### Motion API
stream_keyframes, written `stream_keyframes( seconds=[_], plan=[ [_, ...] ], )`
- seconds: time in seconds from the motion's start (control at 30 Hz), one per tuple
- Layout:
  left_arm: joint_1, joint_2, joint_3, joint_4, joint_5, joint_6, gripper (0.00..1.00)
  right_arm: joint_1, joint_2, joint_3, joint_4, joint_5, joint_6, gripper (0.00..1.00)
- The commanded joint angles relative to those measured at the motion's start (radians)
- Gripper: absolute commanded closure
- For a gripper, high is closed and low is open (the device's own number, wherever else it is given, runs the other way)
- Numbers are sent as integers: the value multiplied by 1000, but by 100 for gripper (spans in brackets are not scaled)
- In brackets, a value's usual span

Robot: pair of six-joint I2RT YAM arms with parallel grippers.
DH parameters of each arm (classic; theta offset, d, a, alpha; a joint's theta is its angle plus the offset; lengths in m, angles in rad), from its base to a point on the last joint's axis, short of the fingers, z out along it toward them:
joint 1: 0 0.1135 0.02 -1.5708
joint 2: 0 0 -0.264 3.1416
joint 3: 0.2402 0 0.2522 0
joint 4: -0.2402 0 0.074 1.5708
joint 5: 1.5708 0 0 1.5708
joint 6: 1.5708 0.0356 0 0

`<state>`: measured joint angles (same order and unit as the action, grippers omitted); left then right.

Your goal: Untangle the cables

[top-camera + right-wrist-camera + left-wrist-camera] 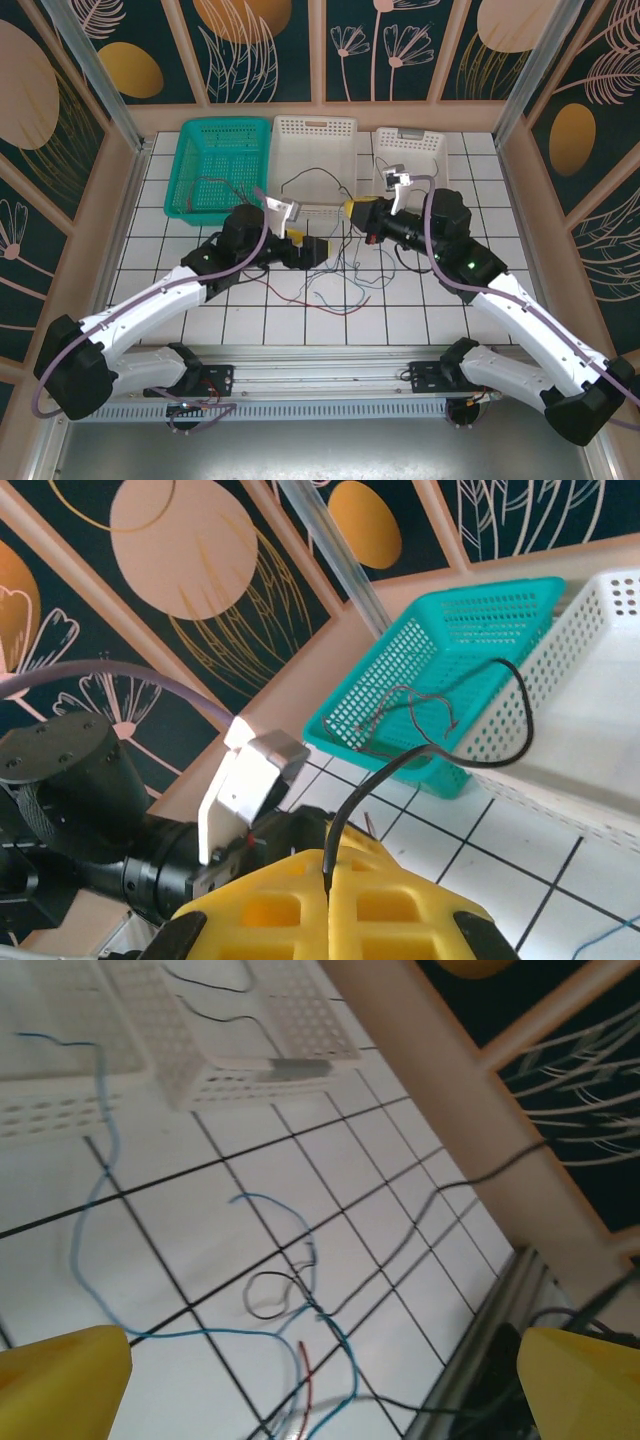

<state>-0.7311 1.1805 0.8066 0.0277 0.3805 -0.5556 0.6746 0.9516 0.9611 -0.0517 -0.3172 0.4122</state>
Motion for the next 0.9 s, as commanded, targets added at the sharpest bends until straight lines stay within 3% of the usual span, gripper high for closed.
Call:
stream_keyframes(
  seconds=[0.0,0.43,0.73,0.87],
  plan=[
    [-30,-8,-32,91,60,6,2,-6,16,48,30,-18,-35,100],
    [-54,-86,-132,301,50,-35,1,-6,24,7,60,-81,-14,100],
    [-54,-15,-118,410,60,-54,2,-3,27,-18,82,-125,5,100],
    [-54,16,-106,444,87,-57,8,-3,23,-20,80,-124,5,100]
  ],
)
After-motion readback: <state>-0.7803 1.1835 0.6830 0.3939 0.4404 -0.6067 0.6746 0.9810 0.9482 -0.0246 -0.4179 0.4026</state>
